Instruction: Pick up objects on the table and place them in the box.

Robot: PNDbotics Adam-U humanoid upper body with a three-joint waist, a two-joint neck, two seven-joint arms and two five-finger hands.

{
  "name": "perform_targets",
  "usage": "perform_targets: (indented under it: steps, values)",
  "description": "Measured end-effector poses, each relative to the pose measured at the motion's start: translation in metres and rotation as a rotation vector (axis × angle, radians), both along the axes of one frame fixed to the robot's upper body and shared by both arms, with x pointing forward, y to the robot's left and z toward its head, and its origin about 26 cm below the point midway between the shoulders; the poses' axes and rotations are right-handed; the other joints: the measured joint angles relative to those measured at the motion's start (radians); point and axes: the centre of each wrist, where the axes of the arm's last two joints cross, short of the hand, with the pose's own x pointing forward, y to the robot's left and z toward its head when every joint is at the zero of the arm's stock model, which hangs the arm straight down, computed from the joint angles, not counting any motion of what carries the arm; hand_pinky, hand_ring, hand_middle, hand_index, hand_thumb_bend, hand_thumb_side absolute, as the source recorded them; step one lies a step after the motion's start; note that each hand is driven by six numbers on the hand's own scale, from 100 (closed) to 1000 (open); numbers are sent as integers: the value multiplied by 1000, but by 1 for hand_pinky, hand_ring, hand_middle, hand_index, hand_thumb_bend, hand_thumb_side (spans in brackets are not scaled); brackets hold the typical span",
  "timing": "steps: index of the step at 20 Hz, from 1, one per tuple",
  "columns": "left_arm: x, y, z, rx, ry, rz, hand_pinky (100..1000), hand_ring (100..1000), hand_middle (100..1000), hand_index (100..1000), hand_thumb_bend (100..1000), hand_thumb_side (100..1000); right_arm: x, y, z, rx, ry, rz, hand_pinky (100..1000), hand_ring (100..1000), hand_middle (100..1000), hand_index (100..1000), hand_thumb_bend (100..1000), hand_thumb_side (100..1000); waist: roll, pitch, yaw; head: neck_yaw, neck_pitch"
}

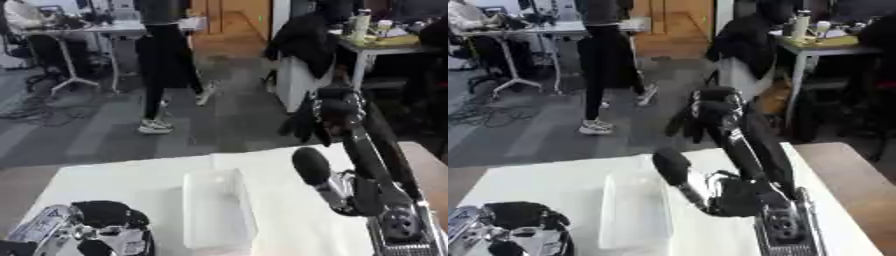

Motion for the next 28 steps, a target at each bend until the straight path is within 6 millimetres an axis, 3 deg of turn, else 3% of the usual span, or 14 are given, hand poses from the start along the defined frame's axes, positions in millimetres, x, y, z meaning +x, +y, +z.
perform_targets:
  steps: [1,3,6,7,8,9,13,14,17,18,23,28]
  values:
    - [0,-1,-1,1,-1,2,826,781,858,881,332,858,0,0,0,1,0,1,100,306,348,514,487,1000,0,0,0,0,0]
    - [1,-2,-2,-1,-8,7,697,672,761,819,298,788,0,1,0,4,1,3,100,305,347,514,484,1000,0,0,-1,0,-3]
    - [1,-4,-4,-40,-41,13,572,594,685,755,269,769,0,1,0,6,1,4,100,305,347,514,481,1000,0,0,-1,0,-8]
    - [1,-4,-3,-59,-60,17,584,601,694,763,277,769,0,1,0,6,1,4,100,305,347,514,482,1000,0,0,-1,0,-8]
    - [1,-3,-3,-80,-80,20,455,522,600,695,189,774,0,1,0,6,1,4,100,305,347,514,479,1000,0,0,-1,0,-8]
    - [1,-4,-3,-104,-101,23,409,496,567,670,108,810,0,1,0,6,1,4,100,305,347,514,478,1000,0,0,-1,0,-8]
    - [1,-4,-8,-216,-179,44,133,296,344,476,100,857,0,1,0,7,1,4,100,305,347,514,478,1000,0,0,-2,0,-11]
    - [1,-4,-9,-239,-194,49,100,250,291,428,100,867,0,1,0,8,0,4,100,305,347,514,478,1000,0,0,-2,0,-13]
    - [1,-5,-10,-292,-231,54,100,106,136,298,100,869,0,1,0,11,0,3,100,304,347,514,480,1000,0,0,-3,0,-16]
    - [1,-5,-10,-306,-242,54,100,100,100,267,100,866,0,1,0,11,0,3,100,304,347,514,480,1000,0,0,-3,0,-16]
    - [2,-10,7,-404,-331,62,100,100,100,229,100,850,0,1,0,13,1,2,100,305,347,514,479,1000,0,0,-1,0,-16]
    - [4,-23,54,-635,-544,92,100,100,100,231,111,841,0,1,0,13,1,2,100,304,347,514,478,1000,-1,0,1,0,-16]
